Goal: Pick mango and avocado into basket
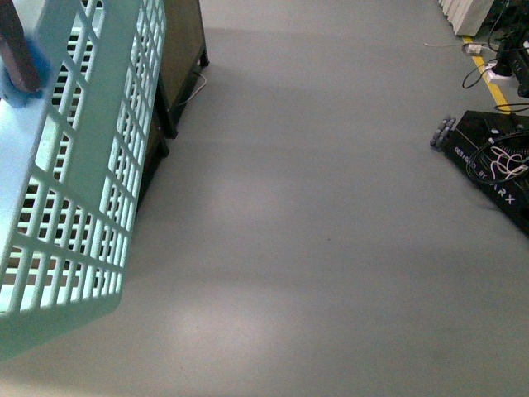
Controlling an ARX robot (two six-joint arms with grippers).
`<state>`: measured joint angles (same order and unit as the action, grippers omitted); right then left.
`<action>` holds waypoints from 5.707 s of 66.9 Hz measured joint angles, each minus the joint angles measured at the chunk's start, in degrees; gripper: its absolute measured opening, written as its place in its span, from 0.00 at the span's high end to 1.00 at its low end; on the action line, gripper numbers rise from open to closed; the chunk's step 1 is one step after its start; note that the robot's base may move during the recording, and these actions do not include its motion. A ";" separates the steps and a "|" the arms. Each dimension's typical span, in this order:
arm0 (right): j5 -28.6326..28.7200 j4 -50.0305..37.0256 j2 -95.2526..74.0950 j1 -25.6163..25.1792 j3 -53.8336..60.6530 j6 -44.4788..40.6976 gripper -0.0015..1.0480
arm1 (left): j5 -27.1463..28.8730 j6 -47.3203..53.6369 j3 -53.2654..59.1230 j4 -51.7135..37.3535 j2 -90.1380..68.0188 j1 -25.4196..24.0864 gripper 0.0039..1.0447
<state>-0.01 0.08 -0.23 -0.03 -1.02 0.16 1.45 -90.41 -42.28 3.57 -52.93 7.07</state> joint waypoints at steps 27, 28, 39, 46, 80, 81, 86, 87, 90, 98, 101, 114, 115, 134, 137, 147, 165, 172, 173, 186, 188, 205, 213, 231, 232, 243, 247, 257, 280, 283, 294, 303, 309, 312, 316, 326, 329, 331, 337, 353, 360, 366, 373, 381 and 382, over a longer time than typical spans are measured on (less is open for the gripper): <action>0.02 0.00 0.00 0.00 0.00 0.00 0.08 | 0.02 0.00 -0.07 -0.02 0.00 0.00 0.86; 0.02 -0.02 0.00 0.00 0.00 0.00 0.08 | 0.02 0.02 -0.07 -0.02 0.00 0.00 0.86; 0.00 0.00 0.00 0.00 0.00 0.00 0.08 | 0.02 -0.02 -0.07 0.00 0.00 -0.02 0.86; -0.22 0.00 0.00 0.00 0.00 0.00 0.08 | -0.37 -0.04 -0.09 0.00 0.02 0.09 0.86; -0.13 -0.02 -0.04 0.02 0.00 -0.02 0.08 | -0.13 0.07 -0.11 0.00 -0.07 0.02 0.86; 0.13 0.00 -0.11 0.02 0.00 -0.02 0.08 | -0.11 0.09 -0.11 0.00 -0.07 0.02 0.86; -0.07 -0.04 0.02 0.02 0.00 0.00 0.08 | -0.11 0.07 -0.11 0.04 -0.07 0.02 0.86; -0.09 -0.04 0.02 0.02 0.00 0.00 0.08 | -0.09 0.07 -0.11 0.04 -0.04 0.02 0.86; -0.22 0.02 -0.02 0.02 0.00 0.00 0.08 | -0.09 0.07 -0.11 0.04 -0.04 0.02 0.86; -0.02 0.00 0.02 0.02 0.00 0.00 0.08 | -0.13 0.07 -0.11 0.07 -0.02 0.02 0.86; 0.02 0.00 0.00 0.02 0.00 -0.02 0.08 | -0.11 0.09 -0.11 0.07 0.00 0.02 0.86; 0.04 0.00 0.04 0.02 0.00 0.00 0.08 | 0.00 0.13 -0.11 0.11 0.00 -0.02 0.86; 0.00 0.00 0.04 0.02 0.00 0.00 0.08 | 0.00 0.13 -0.11 0.11 0.00 -0.02 0.86; -0.11 0.00 0.02 0.02 0.00 -0.02 0.08 | 0.02 0.13 -0.11 0.13 0.00 -0.04 0.86; 0.00 0.00 0.07 0.02 0.00 0.00 0.08 | 0.00 0.15 -0.11 0.13 0.00 -0.04 0.86; 0.00 0.00 0.07 0.02 0.00 0.00 0.08 | 0.02 0.13 -0.11 0.15 0.00 -0.04 0.86; 0.02 0.00 0.07 0.02 0.00 0.00 0.08 | 0.02 0.15 -0.11 0.13 0.00 -0.04 0.86; 0.00 0.00 0.04 0.02 0.00 0.02 0.08 | 0.00 0.15 -0.11 0.13 0.00 -0.04 0.86; -0.09 0.00 0.04 0.02 0.00 0.00 0.08 | 0.00 0.15 -0.11 0.13 0.00 -0.04 0.86; 0.02 0.00 0.07 0.02 0.00 0.00 0.08 | 0.02 0.15 -0.11 0.15 0.00 -0.04 0.86; 0.02 0.00 0.07 0.02 0.00 0.00 0.08 | 0.02 0.15 -0.11 0.15 0.00 -0.07 0.86; 0.02 0.00 0.09 0.02 0.00 0.00 0.08 | -0.09 0.15 -0.11 0.15 -0.02 -0.07 0.86; -0.09 0.00 0.07 0.02 0.00 0.00 0.08 | -0.02 0.15 -0.11 0.15 0.00 -0.07 0.86; 0.02 -0.04 0.02 0.02 0.00 -0.02 0.08 | 0.00 0.15 -0.11 0.15 0.00 -0.07 0.86; 0.13 0.02 0.02 0.02 0.00 -0.02 0.08 | 0.00 0.13 -0.11 0.15 0.00 -0.07 0.86; 0.02 0.00 0.04 0.02 0.00 0.00 0.08 | 0.04 0.17 -0.11 0.15 0.00 -0.07 0.86; 0.02 0.02 0.04 0.02 0.00 0.00 0.08 | 0.02 0.17 -0.11 0.15 0.00 -0.07 0.86; 0.00 0.00 0.07 0.02 0.00 -0.02 0.08 | -0.13 0.11 -0.11 0.15 0.00 -0.07 0.86; 0.00 0.02 0.07 0.02 0.00 0.02 0.08 | -0.11 0.11 -0.11 0.15 0.00 -0.07 0.86; -0.04 0.02 0.07 0.02 0.00 -0.02 0.08 | -0.04 0.13 -0.11 0.15 -0.13 -0.07 0.86; 0.09 0.02 0.07 0.04 0.00 -0.02 0.08 | 0.04 0.17 -0.11 0.15 -0.11 -0.07 0.86; -0.04 0.02 0.07 0.04 0.00 -0.02 0.08 | -0.07 0.13 -0.11 0.15 -0.11 -0.07 0.86; 0.07 0.02 0.13 0.04 0.00 0.00 0.08 | 0.07 0.39 -0.13 0.15 -0.09 -0.07 0.86; 0.35 0.04 0.00 0.02 0.00 -0.02 0.08 | 0.07 0.48 -0.13 0.15 -0.22 -0.17 0.86; 0.46 0.00 0.09 -0.02 0.00 -0.02 0.08 | 0.59 0.44 -0.11 0.15 -0.33 -0.44 0.86; 0.39 0.00 0.04 -0.02 0.00 -0.02 0.08 | 1.64 1.36 -0.11 0.15 -0.15 -0.55 0.86; 0.26 0.00 0.04 -0.02 0.00 -0.02 0.08 | 0.92 1.20 -0.13 0.24 -0.20 -0.44 0.86; 0.24 0.00 0.04 -0.02 0.00 -0.02 0.08 | 1.31 3.50 -1.90 4.83 -1.29 0.33 0.86; 0.20 0.00 0.04 -0.02 0.00 -0.02 0.08 | 1.64 17.59 -8.00 12.76 -7.80 3.65 0.86; 0.07 0.00 0.04 -0.02 0.00 -0.02 0.08 | 2.75 23.85 -21.09 8.57 -28.35 12.24 0.86; 0.09 0.00 0.04 -0.02 0.02 -0.02 0.08 | 0.22 25.16 -30.71 9.33 -37.48 17.94 0.86; 0.04 0.00 0.04 -0.02 0.00 0.00 0.08 | -3.30 27.21 -39.26 10.47 -44.39 24.22 0.86; 0.04 0.00 0.04 -0.02 0.02 0.00 0.08 | -5.33 27.85 -41.88 10.91 -46.75 27.98 0.86; 0.04 0.00 0.04 -0.02 0.02 -0.02 0.08 | -6.05 28.89 -42.49 12.41 -47.69 30.82 0.86; 0.04 0.00 0.04 -0.02 0.00 -0.02 0.08 | -6.03 28.92 -42.49 12.55 -47.69 30.93 0.86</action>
<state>0.03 0.08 -0.19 -0.05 -1.02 0.14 -4.58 -61.49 -84.77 16.12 -100.62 38.00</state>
